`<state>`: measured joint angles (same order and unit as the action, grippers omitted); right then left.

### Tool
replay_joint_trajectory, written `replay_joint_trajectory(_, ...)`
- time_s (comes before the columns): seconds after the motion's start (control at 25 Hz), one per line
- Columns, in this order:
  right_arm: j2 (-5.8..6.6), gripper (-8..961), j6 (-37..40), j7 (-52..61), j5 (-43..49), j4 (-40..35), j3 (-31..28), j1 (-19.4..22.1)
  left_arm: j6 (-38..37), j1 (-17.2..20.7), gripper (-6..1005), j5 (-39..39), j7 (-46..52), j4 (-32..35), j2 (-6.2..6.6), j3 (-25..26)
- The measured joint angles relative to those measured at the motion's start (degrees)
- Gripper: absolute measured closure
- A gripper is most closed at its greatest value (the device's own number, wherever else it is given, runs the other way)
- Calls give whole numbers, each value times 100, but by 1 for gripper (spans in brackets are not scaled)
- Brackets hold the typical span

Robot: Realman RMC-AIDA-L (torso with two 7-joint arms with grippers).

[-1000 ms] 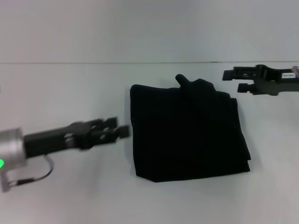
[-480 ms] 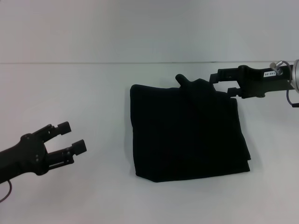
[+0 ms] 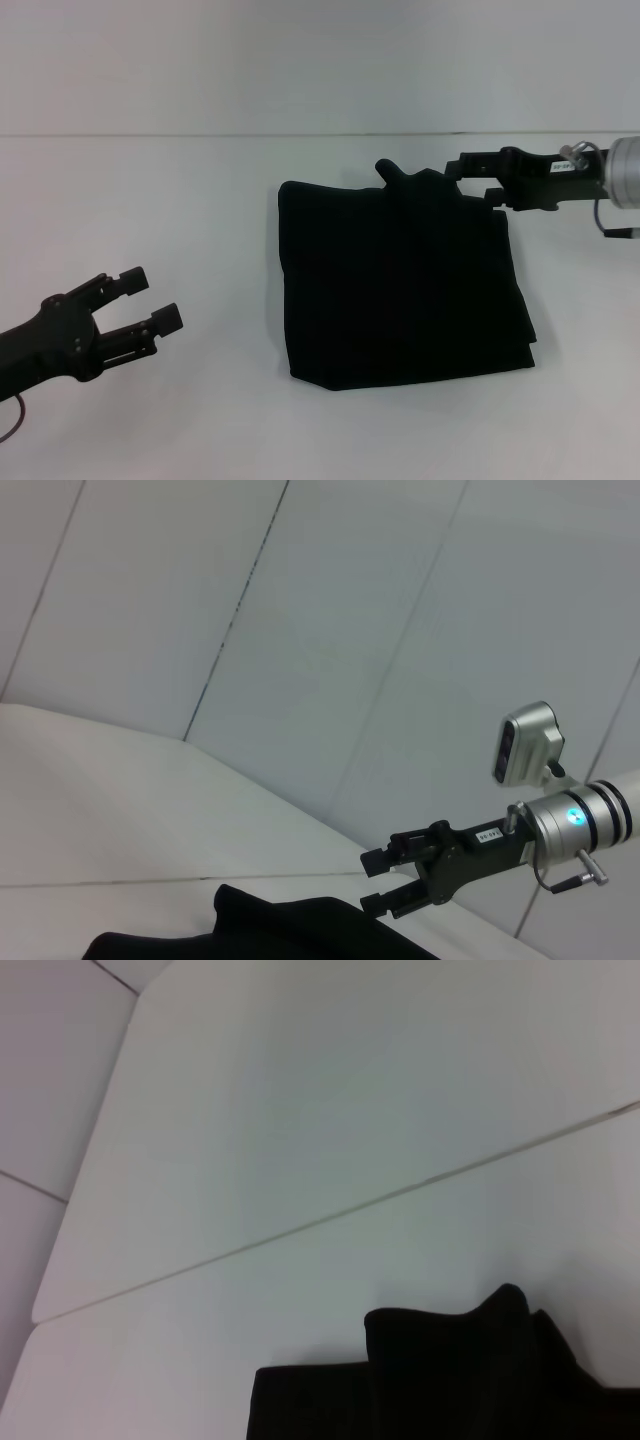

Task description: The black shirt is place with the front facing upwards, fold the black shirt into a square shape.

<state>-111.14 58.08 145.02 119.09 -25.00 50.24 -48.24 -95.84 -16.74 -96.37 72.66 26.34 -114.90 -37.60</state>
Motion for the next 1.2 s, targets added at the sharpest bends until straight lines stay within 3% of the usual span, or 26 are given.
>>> replay_joint_trajectory(0.44, -213, 153, -462, -203, -2, 46, 3, -55, -5, 18, 65, -4, -6, 1, -16, 78)
replay_joint_trajectory(1.2, -328, 215, -508, -480, 0, 80, 130, -123, -32, 16, 71, 36, -3, -6, -41, 139)
